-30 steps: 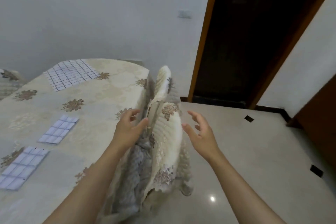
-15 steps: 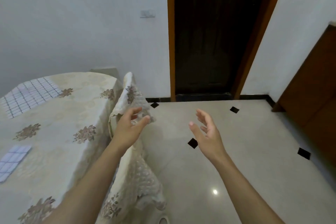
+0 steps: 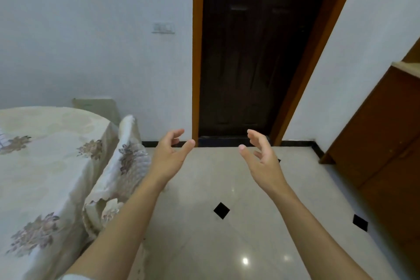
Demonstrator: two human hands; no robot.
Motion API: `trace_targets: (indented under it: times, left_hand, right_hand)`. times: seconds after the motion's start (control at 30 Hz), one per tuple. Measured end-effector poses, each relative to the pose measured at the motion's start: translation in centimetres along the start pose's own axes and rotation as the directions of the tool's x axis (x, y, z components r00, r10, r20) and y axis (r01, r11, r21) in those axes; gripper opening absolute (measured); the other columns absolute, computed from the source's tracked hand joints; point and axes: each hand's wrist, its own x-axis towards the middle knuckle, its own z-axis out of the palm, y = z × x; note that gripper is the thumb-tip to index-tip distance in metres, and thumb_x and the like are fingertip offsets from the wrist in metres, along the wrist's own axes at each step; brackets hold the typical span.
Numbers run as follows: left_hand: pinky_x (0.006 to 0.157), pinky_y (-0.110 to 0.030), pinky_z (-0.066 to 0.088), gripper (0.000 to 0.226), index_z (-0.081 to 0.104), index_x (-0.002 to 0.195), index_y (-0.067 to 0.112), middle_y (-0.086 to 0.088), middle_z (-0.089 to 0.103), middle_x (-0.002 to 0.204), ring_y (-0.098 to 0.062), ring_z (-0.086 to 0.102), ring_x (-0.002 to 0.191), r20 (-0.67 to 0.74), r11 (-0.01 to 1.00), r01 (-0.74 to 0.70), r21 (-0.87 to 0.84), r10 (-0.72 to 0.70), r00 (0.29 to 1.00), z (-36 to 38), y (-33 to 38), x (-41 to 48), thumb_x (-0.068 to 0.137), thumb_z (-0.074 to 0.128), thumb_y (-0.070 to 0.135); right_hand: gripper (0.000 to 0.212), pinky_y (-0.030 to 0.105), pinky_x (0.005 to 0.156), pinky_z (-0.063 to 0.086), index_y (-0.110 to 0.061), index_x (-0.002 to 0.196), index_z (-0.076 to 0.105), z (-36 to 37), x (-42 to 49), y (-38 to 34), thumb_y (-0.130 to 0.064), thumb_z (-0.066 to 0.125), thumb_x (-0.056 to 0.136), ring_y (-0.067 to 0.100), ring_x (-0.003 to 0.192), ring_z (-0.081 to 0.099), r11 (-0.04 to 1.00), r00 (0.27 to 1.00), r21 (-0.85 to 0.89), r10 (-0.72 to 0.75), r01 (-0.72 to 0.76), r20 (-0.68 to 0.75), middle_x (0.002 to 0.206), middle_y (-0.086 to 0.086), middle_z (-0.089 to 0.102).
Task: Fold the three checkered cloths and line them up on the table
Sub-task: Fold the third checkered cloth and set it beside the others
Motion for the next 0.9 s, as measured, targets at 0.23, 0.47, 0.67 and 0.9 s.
trace_targets:
  times: [0.23, 0.47, 0.67, 0.9]
  left_hand:
    - [0.094, -0.030, 0.046, 0.046, 0.052, 0.132, 0.030, 0.012, 0.053, 0.131, -0.007, 0.048, 0.121, -0.020, 0.995, 0.088, 0.038, -0.087, 0.996, 2.1, -3.8, 7.3, 0.090, 0.066, 0.039]
    - [0.100, -0.035, 0.046, 0.042, 0.057, 0.126, 0.027, 0.012, 0.058, 0.128, -0.009, 0.052, 0.120, -0.131, 0.989, 0.145, 0.038, -0.139, 0.982, 4.0, -4.8, 17.3, 0.087, 0.070, 0.038]
    - [0.094, -0.035, 0.051, 0.044, 0.055, 0.128, 0.032, 0.016, 0.056, 0.127, -0.001, 0.052, 0.119, -0.234, 0.987, 0.160, 0.018, -0.151, 0.960, 3.9, -3.5, 25.0, 0.087, 0.069, 0.041]
    - [0.083, -0.019, 0.046, 0.044, 0.054, 0.128, 0.032, 0.017, 0.054, 0.130, -0.001, 0.049, 0.121, -0.339, 0.978, 0.200, 0.052, -0.171, 0.925, 1.7, -6.0, 33.1, 0.087, 0.069, 0.041]
  right_hand:
    - [0.052, 0.031, 0.108, 0.035, -0.045, 0.139, 0.036, 3.3, 8.6, 4.5, -0.051, 0.056, 0.091, -0.001, 0.129, 0.037, 0.996, 0.993, 0.012, 0.082, -0.084, 0.082, 0.141, -0.025, 0.039]
    - [0.054, 0.027, 0.106, 0.035, -0.040, 0.140, 0.037, 6.2, 21.5, 7.5, -0.049, 0.057, 0.091, -0.002, 0.129, 0.038, 0.995, 0.981, 0.099, 0.000, -0.020, 0.192, 0.142, -0.022, 0.041]
    - [0.054, 0.023, 0.102, 0.035, -0.039, 0.140, 0.038, 8.5, 32.4, 6.7, -0.048, 0.058, 0.091, 0.001, 0.129, 0.039, 0.992, 0.953, 0.126, -0.057, 0.019, 0.297, 0.144, -0.021, 0.040]
    - [0.047, 0.030, 0.106, 0.036, -0.038, 0.137, 0.042, 14.9, 42.0, 6.0, -0.042, 0.058, 0.093, 0.002, 0.124, 0.038, 0.989, 0.899, 0.148, -0.087, 0.025, 0.429, 0.135, -0.025, 0.039]
